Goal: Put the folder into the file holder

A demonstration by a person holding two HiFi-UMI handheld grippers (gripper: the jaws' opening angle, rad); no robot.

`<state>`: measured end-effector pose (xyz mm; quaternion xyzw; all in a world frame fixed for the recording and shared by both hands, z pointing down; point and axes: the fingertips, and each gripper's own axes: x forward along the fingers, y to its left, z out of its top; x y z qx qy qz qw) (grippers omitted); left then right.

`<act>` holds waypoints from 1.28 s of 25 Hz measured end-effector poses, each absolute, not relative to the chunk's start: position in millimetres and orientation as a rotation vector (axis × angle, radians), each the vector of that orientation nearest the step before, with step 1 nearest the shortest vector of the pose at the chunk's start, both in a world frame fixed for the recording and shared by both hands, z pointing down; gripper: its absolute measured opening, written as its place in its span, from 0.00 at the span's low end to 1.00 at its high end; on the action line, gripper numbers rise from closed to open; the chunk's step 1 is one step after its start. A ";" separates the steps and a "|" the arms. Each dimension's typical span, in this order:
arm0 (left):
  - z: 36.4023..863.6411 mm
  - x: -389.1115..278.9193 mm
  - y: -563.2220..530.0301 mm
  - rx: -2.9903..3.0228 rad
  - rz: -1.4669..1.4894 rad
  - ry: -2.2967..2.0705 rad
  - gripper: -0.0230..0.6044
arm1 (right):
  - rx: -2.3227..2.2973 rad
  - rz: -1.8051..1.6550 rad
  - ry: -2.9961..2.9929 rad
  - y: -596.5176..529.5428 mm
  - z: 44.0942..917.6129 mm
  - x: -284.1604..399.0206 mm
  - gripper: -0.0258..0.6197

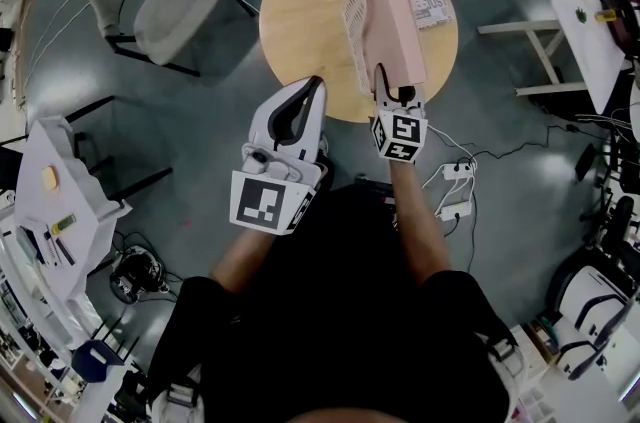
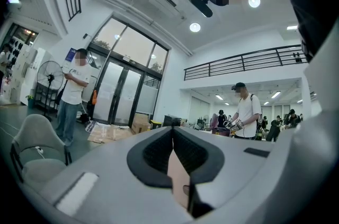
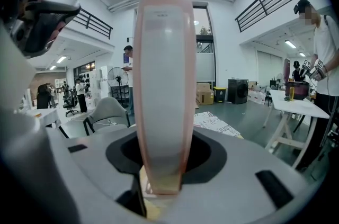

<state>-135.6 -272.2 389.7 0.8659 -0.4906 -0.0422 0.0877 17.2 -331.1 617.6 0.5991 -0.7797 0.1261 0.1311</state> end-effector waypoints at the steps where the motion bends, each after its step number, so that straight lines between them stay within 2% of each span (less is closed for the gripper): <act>1: 390.0 -135.8 -271.9 2.577 -0.125 -1.463 0.05 | 1.734 0.368 -2.258 -331.2 619.7 16.8 0.26; 32: 361.8 -127.7 -227.9 2.519 -0.166 -1.629 0.05 | 1.561 0.355 -2.213 -327.8 636.8 12.4 0.33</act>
